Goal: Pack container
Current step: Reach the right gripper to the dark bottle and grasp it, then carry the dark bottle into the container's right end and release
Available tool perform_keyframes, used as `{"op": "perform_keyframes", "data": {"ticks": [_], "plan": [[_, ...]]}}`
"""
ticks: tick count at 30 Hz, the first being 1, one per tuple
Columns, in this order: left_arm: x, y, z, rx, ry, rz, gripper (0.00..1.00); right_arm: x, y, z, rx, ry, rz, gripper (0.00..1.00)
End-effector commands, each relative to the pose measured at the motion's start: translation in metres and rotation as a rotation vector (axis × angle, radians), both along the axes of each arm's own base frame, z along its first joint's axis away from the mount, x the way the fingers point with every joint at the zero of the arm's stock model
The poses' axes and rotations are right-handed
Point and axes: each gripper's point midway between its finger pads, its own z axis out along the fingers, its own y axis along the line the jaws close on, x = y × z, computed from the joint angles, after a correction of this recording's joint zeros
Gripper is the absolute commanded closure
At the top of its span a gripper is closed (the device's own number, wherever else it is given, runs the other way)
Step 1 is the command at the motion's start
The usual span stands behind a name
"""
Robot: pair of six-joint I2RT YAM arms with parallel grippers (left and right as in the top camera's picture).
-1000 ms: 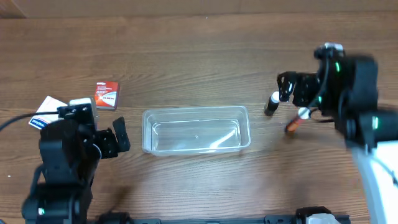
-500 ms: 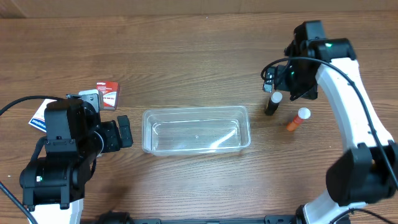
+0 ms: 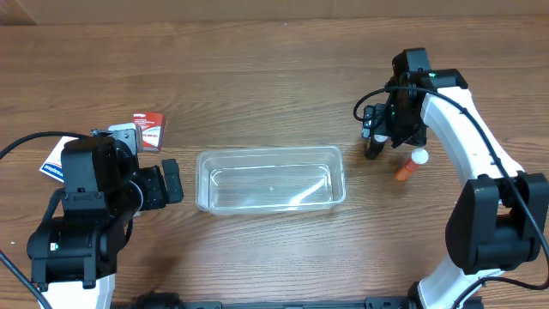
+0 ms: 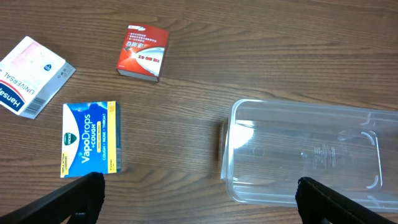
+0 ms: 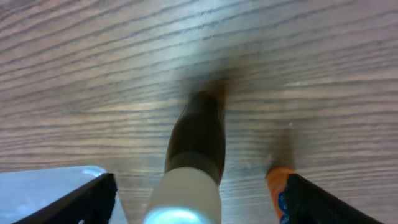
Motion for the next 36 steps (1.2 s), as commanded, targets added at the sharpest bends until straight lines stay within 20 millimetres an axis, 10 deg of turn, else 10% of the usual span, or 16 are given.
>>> {"op": "perform_keyframes", "data": {"ticks": [1,6,18,22,28,32,36], "plan": [[0.002,-0.002,0.011,-0.022,-0.034,0.004,0.0,0.004,-0.005,0.0,-0.02,-0.016,-0.01,0.2],[0.003,-0.002,0.011,-0.022,-0.034,0.004,0.0,0.002,-0.004,-0.001,-0.02,-0.008,-0.009,0.5],[0.003,-0.002,0.011,-0.022,-0.034,0.004,0.0,0.002,-0.004,0.0,-0.02,-0.008,-0.008,0.82],[0.003,-0.002,0.012,-0.022,-0.035,0.004,0.0,0.006,0.003,0.047,-0.019,-0.023,0.01,0.96],[0.002,-0.002,0.011,-0.022,-0.034,0.004,0.0,-0.023,0.057,0.154,0.023,-0.201,0.111,0.96],[0.003,-0.002,0.011,-0.021,-0.034,0.004,0.0,-0.073,0.094,0.173,0.058,-0.185,0.158,0.96],[0.002,-0.002,0.011,-0.022,-0.033,0.004,0.0,-0.086,0.137,0.15,0.057,-0.183,0.207,0.96]]}}
